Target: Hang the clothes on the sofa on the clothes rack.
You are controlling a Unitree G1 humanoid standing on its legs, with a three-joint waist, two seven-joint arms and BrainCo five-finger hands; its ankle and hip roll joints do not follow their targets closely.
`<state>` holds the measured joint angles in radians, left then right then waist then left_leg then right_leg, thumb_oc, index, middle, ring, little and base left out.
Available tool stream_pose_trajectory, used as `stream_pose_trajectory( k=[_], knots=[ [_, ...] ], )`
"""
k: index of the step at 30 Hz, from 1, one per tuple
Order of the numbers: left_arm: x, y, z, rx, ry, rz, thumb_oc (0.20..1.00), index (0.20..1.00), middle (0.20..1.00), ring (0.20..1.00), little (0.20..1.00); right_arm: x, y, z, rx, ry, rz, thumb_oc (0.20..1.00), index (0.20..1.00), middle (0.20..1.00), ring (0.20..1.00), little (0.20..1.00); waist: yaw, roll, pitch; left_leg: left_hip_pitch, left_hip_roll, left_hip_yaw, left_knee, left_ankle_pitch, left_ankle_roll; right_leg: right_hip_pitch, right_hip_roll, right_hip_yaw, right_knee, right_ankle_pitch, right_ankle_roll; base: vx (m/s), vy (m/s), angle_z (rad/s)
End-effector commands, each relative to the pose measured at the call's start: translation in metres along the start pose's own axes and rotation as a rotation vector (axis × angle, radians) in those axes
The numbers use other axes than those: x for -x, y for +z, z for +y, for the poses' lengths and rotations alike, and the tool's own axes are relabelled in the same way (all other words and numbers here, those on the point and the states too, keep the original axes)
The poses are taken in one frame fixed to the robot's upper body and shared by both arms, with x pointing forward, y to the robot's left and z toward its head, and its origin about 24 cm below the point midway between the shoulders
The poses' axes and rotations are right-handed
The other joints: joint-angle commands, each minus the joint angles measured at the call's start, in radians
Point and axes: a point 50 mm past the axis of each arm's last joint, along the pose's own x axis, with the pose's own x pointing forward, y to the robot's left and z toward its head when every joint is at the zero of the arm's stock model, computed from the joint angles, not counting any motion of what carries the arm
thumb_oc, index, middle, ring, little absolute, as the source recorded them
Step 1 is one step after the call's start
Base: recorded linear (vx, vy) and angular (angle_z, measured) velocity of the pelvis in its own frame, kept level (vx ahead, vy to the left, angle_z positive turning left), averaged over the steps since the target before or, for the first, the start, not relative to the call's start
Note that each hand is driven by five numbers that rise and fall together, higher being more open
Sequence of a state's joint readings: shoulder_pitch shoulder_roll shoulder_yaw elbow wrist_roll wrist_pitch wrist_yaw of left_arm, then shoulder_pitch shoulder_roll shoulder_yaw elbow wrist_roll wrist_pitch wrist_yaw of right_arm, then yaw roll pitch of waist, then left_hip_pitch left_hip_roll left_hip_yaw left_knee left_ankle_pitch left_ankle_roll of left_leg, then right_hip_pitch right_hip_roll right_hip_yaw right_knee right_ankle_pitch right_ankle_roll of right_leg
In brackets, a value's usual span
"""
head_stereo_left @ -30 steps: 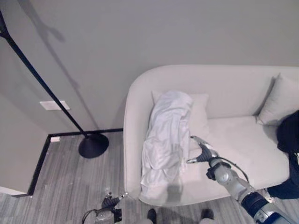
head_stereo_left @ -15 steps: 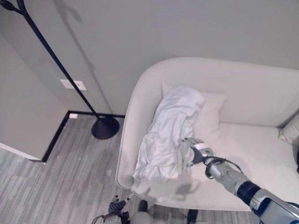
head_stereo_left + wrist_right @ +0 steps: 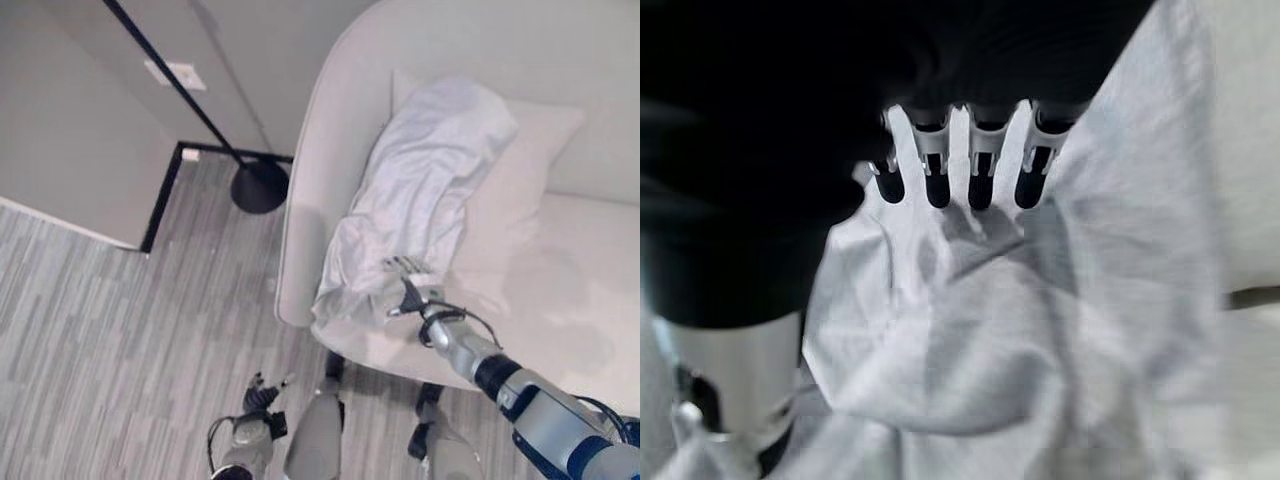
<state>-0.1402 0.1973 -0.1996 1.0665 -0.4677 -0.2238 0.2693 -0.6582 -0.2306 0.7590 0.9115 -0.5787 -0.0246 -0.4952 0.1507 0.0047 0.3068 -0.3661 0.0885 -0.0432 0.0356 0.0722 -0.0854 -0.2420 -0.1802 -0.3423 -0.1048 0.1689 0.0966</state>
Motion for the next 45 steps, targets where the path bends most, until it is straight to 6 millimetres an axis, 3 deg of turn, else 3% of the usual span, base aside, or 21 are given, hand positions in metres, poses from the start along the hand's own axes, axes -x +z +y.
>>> stream_pose_trajectory(
  k=[1,5,7,9,12,14,15,16,17,18,23,28,32,33,38,39,41,42,43,45],
  knots=[
    [-0.001,0.009,-0.005,-0.039,-0.015,-0.052,1.0,1.0,1.0,1.0,1.0,-0.011,-0.002,-0.017,0.055,-0.081,-0.001,1.0,1.0,1.0,1.0,1.0,0.02,0.011,-0.012,-0.047,0.049,0.006,-0.007,0.007,-0.06,0.054,-0.159,0.013,0.019,-0.024,0.116,-0.07,0.049,0.06],
    [0.0,0.024,-0.017,-0.069,-0.076,-0.131,1.0,1.0,1.0,1.0,1.0,-0.013,-0.026,-0.017,0.07,-0.073,0.151,1.0,1.0,1.0,1.0,1.0,0.044,0.036,0.022,-0.118,0.024,-0.008,0.041,-0.001,-0.052,0.022,-0.179,0.0,0.022,-0.009,0.123,-0.05,0.053,0.2],
    [0.002,0.027,-0.023,-0.086,-0.112,-0.158,1.0,1.0,1.0,1.0,1.0,-0.01,-0.049,-0.02,0.052,-0.066,0.284,1.0,1.0,1.0,1.0,1.0,0.069,0.059,0.043,-0.169,0.004,-0.017,0.076,-0.008,-0.045,0.001,-0.196,-0.007,0.024,-0.001,0.128,-0.04,0.089,0.07],
    [0.003,0.028,-0.024,-0.084,-0.12,-0.165,1.0,1.0,1.0,1.0,1.0,-0.009,-0.055,-0.021,0.045,-0.066,0.314,1.0,1.0,1.0,1.0,1.0,0.075,0.066,0.048,-0.184,-0.003,-0.019,0.085,-0.011,-0.042,-0.007,-0.2,-0.011,0.025,0.002,0.129,0.02,0.039,0.04],
    [0.007,0.041,-0.033,-0.066,-0.161,-0.225,1.0,1.0,1.0,1.0,1.0,0.002,-0.082,-0.022,0.049,-0.033,0.452,1.0,1.0,1.0,1.0,1.0,0.104,0.1,0.082,-0.264,-0.026,-0.028,0.156,-0.06,-0.038,-0.035,-0.21,-0.017,0.025,0.001,0.142,0.02,0.079,0.16],
    [0.007,0.044,-0.034,-0.061,-0.165,-0.236,1.0,1.0,1.0,1.0,1.0,0.005,-0.085,-0.018,0.033,-0.01,0.485,1.0,1.0,1.0,1.0,1.0,0.11,0.106,0.09,-0.289,-0.035,-0.026,0.177,-0.069,-0.035,-0.046,-0.215,-0.015,0.025,0.004,0.143,-0.01,0.077,0.06],
    [0.008,0.045,-0.035,-0.059,-0.168,-0.239,1.0,1.0,1.0,1.0,1.0,0.008,-0.086,-0.014,0.014,0.013,0.508,0.95,0.95,0.95,0.95,0.95,0.113,0.109,0.092,-0.298,-0.039,-0.027,0.184,-0.073,-0.033,-0.05,-0.218,-0.016,0.025,0.005,0.144,0.0,0.065,0.04],
    [0.008,0.045,-0.035,-0.06,-0.168,-0.239,1.0,1.0,1.0,1.0,1.0,0.008,-0.086,-0.014,0.013,0.013,0.508,0.57,0.57,0.57,0.57,0.57,0.113,0.109,0.091,-0.299,-0.039,-0.027,0.184,-0.073,-0.033,-0.051,-0.218,-0.016,0.025,0.005,0.144,0.0,0.032,0.01],
    [0.008,0.046,-0.035,-0.063,-0.167,-0.24,1.0,1.0,1.0,1.0,1.0,0.01,-0.087,-0.011,0.002,0.035,0.525,0.332,0.332,0.332,0.332,0.332,0.115,0.109,0.094,-0.309,-0.042,-0.026,0.193,-0.075,-0.033,-0.053,-0.22,-0.02,0.025,0.006,0.146,0.0,0.0,0.0],
    [0.008,0.047,-0.035,-0.067,-0.169,-0.247,1.0,1.0,1.0,1.0,1.0,0.013,-0.089,-0.008,0.002,0.046,0.531,0.2,0.2,0.2,0.2,0.2,0.116,0.108,0.093,-0.316,-0.046,-0.026,0.197,-0.078,-0.032,-0.055,-0.221,-0.019,0.025,0.007,0.146,0.0,0.0,0.0],
    [0.007,0.046,-0.03,-0.062,-0.144,-0.24,1.0,1.0,1.0,1.0,1.0,0.027,-0.083,0.017,0.041,0.133,0.505,0.2,0.2,0.2,0.2,0.2,0.109,0.09,0.086,-0.312,-0.048,-0.026,0.203,-0.088,-0.029,-0.049,-0.219,-0.025,0.024,0.005,0.148,0.01,0.001,0.03],
    [0.004,0.042,-0.024,-0.065,-0.089,-0.214,1.0,1.0,1.0,1.0,1.0,0.043,-0.076,0.04,-0.093,0.148,0.587,0.2,0.2,0.2,0.2,0.2,0.08,0.054,0.072,-0.281,-0.036,-0.022,0.203,-0.101,-0.028,-0.031,-0.211,-0.016,0.024,0.003,0.144,0.0,-0.007,0.0],
    [0.004,0.035,-0.021,-0.09,-0.075,-0.188,1.0,1.0,1.0,1.0,1.0,0.049,-0.081,0.042,-0.25,0.089,0.693,0.2,0.2,0.2,0.2,0.2,0.062,0.034,0.055,-0.234,-0.015,-0.022,0.193,-0.103,-0.031,-0.009,-0.201,-0.011,0.025,-0.005,0.138,0.02,-0.053,-0.03],
    [0.003,0.032,-0.02,-0.097,-0.069,-0.176,1.0,1.0,1.0,1.0,1.0,0.049,-0.082,0.04,-0.346,0.028,0.726,0.2,0.2,0.2,0.2,0.2,0.047,0.021,0.04,-0.206,-0.002,-0.019,0.181,-0.102,-0.032,0.005,-0.196,-0.009,0.024,-0.011,0.135,0.02,-0.027,-0.13],
    [0.003,0.028,-0.015,-0.103,-0.048,-0.154,1.0,1.0,1.0,1.0,1.0,0.042,-0.083,0.028,-0.511,-0.099,0.753,0.2,0.2,0.2,0.2,0.2,0.019,-0.004,0.017,-0.172,0.002,-0.01,0.155,-0.075,-0.024,0.014,-0.199,-0.004,0.025,-0.005,0.126,-0.01,-0.013,-0.13],
    [0.003,0.024,-0.011,-0.102,-0.032,-0.134,1.0,1.0,1.0,1.0,1.0,0.034,-0.078,0.017,-0.64,-0.195,0.739,0.2,0.2,0.2,0.2,0.2,-0.002,-0.023,-0.005,-0.136,0.013,0.001,0.138,-0.075,-0.024,0.028,-0.19,0.007,0.023,-0.011,0.123,0.03,-0.02,-0.1],
    [0.003,0.022,-0.009,-0.105,-0.026,-0.129,1.0,1.0,1.0,1.0,1.0,0.029,-0.075,0.008,-0.707,-0.256,0.716,0.2,0.2,0.2,0.2,0.2,-0.011,-0.031,-0.013,-0.117,0.021,0.008,0.128,-0.074,-0.025,0.036,-0.187,0.012,0.021,-0.014,0.122,0.03,-0.04,-0.09],
    [0.004,0.019,-0.006,-0.099,-0.02,-0.115,1.0,1.0,1.0,1.0,1.0,0.021,-0.067,-0.014,-0.867,-0.385,0.64,0.2,0.2,0.2,0.2,0.2,-0.036,-0.05,-0.044,-0.062,0.031,0.024,0.094,-0.068,-0.025,0.06,-0.179,0.02,0.019,-0.021,0.118,0.06,-0.051,-0.18],
    [0.004,0.018,-0.006,-0.1,-0.022,-0.109,1.0,1.0,1.0,1.0,1.0,0.019,-0.064,-0.021,-0.934,-0.425,0.612,0.2,0.2,0.2,0.2,0.2,-0.046,-0.057,-0.057,-0.042,0.034,0.028,0.078,-0.064,-0.025,0.069,-0.176,0.022,0.018,-0.023,0.118,0.06,-0.036,-0.17],
    [0.005,0.017,-0.006,-0.095,-0.024,-0.103,1.0,1.0,1.0,1.0,1.0,0.021,-0.063,-0.025,-1.004,-0.456,0.602,0.2,0.2,0.2,0.2,0.2,-0.055,-0.064,-0.07,-0.019,0.037,0.036,0.06,-0.06,-0.026,0.08,-0.173,0.024,0.018,-0.027,0.117,0.04,-0.007,-0.16]
  ],
)
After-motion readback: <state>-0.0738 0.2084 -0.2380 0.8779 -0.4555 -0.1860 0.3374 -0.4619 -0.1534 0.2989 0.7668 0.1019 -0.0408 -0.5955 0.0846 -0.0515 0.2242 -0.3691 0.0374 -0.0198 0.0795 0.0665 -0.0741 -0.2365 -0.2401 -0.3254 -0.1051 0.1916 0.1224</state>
